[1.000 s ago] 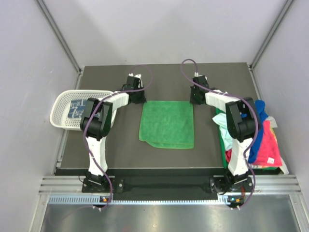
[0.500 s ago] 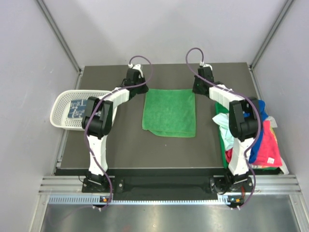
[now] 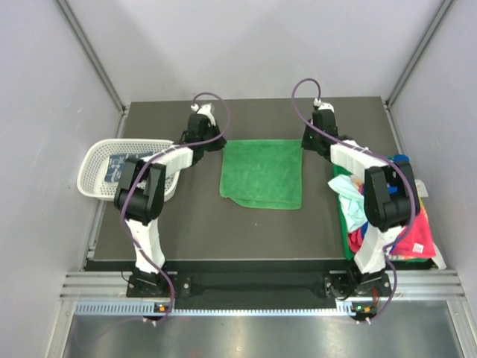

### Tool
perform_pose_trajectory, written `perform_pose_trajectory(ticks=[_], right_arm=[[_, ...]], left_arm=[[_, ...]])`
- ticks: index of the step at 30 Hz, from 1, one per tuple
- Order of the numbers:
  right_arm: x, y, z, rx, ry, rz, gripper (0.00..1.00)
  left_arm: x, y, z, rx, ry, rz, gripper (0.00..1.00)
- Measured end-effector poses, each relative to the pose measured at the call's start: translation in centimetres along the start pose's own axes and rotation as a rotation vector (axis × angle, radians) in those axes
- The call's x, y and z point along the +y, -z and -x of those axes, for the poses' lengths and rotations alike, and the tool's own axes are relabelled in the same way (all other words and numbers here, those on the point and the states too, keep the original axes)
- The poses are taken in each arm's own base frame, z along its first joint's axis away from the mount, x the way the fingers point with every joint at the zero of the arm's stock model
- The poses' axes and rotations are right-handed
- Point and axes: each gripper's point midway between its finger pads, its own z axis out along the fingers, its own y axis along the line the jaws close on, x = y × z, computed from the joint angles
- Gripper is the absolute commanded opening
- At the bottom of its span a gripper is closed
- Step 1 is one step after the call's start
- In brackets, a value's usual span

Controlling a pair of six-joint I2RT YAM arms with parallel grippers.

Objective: Fold and stack the towels
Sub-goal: Fold the towel

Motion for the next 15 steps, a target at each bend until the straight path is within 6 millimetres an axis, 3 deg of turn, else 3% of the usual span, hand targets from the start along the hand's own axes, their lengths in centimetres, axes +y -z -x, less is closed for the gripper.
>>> perform_pose_trajectory(ticks=[7,9,12,15], right_arm=[[0.5,4.2,0.8,-0.069,-0.010,0.046,0.00],[0.6,5.3,0.5,-0.078,-0.013,0.056,0.00],[0.9,6.3,-0.5,-0.073,-0.015,0.066,0.00],[0.9,6.8,-2.9,-0.036,-0.016,0.069,0.00]], left_arm=[[-2.7,4.4,3.2,-0.099,-0.002,-0.080,0.00],[-3.1,5.4,3.1,-0.108,0.005,-0.097,0.00],[-2.7,6.3,1.5,-0.088,0.026,-0.096,0.00],[-1.8,6.9,-1.4,-0.036,0.056,-0.079,0.00]])
